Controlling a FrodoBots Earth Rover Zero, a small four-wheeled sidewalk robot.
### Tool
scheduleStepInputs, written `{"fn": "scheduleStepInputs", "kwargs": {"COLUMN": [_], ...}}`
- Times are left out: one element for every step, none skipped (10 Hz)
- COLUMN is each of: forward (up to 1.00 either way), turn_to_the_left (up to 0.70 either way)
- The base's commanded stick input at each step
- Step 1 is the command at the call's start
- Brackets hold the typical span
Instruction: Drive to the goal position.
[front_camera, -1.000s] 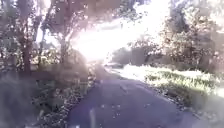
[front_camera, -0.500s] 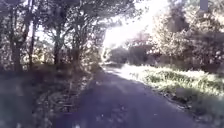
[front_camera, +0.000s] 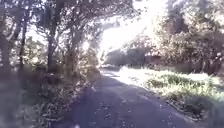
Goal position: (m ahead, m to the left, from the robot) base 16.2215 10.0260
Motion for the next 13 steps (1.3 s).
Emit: {"fn": "scheduleStepInputs", "kwargs": {"forward": [0.7,0.7,0.7,0.7,0.7,0.7,0.7,0.7,0.7,0.7,0.7,0.7,0.7], "turn_to_the_left": [0.0,0.0,0.0,0.0,0.0,0.0,0.0,0.0,0.0,0.0,0.0,0.0,0.0]}}
